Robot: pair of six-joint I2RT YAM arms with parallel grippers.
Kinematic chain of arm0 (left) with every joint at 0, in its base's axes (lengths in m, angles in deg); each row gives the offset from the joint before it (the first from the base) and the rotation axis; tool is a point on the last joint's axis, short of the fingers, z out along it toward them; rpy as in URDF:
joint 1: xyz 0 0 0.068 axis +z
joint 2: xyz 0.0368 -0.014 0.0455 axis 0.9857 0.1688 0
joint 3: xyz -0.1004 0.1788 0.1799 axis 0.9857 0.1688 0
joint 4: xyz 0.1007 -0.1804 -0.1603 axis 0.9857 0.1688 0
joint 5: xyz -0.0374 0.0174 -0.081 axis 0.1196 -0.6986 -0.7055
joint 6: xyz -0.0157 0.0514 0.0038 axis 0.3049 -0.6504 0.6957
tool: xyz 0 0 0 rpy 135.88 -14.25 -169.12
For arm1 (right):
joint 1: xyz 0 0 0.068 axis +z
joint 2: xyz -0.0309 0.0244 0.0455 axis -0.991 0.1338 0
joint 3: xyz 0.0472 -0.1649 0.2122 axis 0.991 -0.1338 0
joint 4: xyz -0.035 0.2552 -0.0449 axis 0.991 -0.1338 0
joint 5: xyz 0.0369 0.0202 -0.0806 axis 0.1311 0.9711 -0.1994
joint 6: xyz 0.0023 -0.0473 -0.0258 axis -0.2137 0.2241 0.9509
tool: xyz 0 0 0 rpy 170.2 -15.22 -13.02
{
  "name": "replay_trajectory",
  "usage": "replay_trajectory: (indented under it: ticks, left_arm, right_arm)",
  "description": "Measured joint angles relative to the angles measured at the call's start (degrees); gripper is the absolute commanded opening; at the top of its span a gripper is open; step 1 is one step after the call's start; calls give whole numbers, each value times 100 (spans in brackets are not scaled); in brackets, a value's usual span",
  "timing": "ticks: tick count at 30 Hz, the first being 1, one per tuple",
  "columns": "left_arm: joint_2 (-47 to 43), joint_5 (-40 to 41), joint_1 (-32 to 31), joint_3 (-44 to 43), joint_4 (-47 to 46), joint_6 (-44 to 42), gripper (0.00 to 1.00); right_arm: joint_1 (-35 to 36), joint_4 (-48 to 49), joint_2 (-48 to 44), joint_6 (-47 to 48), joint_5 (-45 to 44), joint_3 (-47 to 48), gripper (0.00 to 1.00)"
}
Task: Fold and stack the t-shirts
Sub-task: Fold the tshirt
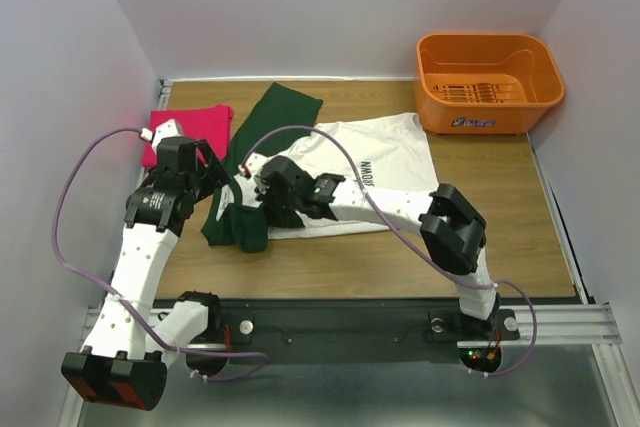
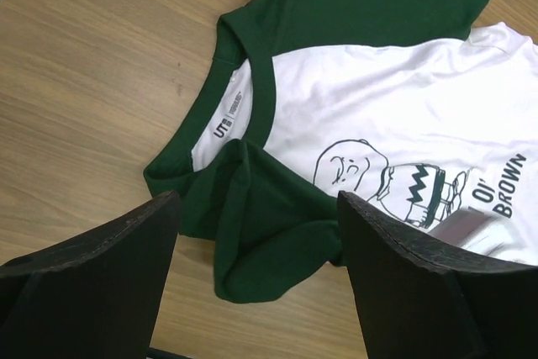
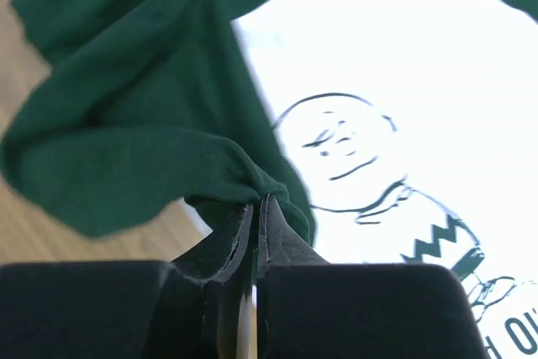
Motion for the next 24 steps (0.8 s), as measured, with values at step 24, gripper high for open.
replay_trajectory:
  ticks: [24]
  left_arm:
    - [625,-647,0,1320,-483,87,78]
  right_arm:
    - [-1720,-63,1005,-2052,1303,1097,25]
